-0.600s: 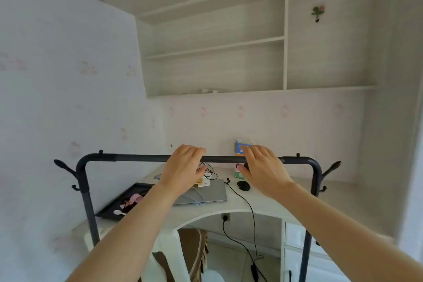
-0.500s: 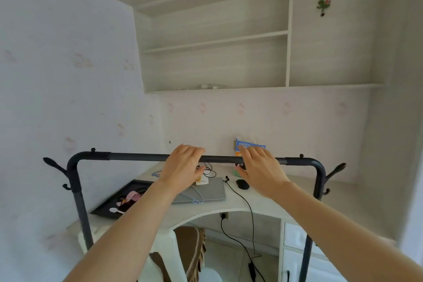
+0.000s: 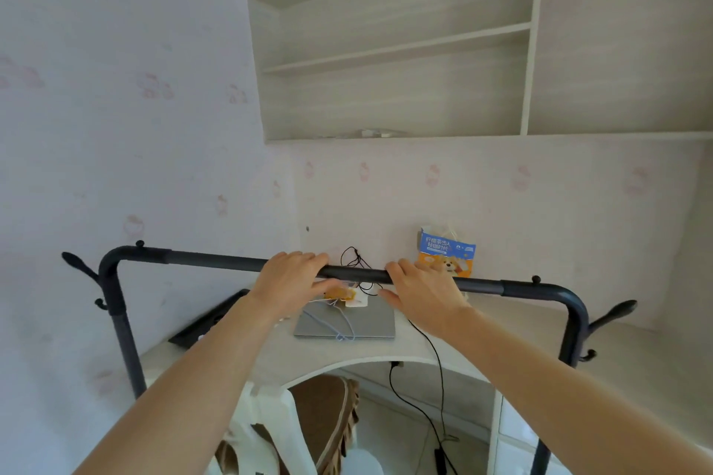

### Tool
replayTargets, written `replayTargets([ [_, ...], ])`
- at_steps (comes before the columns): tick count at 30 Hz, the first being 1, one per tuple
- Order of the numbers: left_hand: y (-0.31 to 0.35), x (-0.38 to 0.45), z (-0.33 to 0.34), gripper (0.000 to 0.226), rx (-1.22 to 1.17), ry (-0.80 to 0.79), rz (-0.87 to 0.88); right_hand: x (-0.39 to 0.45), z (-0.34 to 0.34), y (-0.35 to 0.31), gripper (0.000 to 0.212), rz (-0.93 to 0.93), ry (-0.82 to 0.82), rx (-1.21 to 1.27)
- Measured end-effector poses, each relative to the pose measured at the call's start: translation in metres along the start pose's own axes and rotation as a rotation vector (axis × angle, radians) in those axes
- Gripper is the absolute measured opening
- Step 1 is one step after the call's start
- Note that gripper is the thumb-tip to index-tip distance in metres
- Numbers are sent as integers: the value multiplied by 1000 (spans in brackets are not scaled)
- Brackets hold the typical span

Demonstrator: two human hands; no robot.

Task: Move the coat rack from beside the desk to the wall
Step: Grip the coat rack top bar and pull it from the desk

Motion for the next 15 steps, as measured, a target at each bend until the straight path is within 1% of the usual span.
replayTargets([
  [2, -1, 1, -2, 67, -1, -20, -1, 2, 3, 1, 28, 12, 21, 26],
  [5, -1, 0, -9, 50, -26, -33, -46, 4, 8, 0, 20, -17, 40, 16],
  [10, 7, -4, -16, 41, 3, -42, -94, 0, 2, 1, 27, -19, 45, 18],
  [12, 11, -8, -16, 37, -8, -7, -88, -4, -1, 3, 31, -38, 80, 9],
  [15, 12, -12, -21, 37, 37, 8, -61, -8, -10, 7, 28, -77, 144, 12],
])
Point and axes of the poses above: each hand's wrist, its own x-axis towards the middle knuckle, its own z-axis out of the palm, y = z × x, the point moved 3 cm from there along x, towards the middle knuckle, and after that the axes turned 5 degrees about y, right-handed, at the moved point
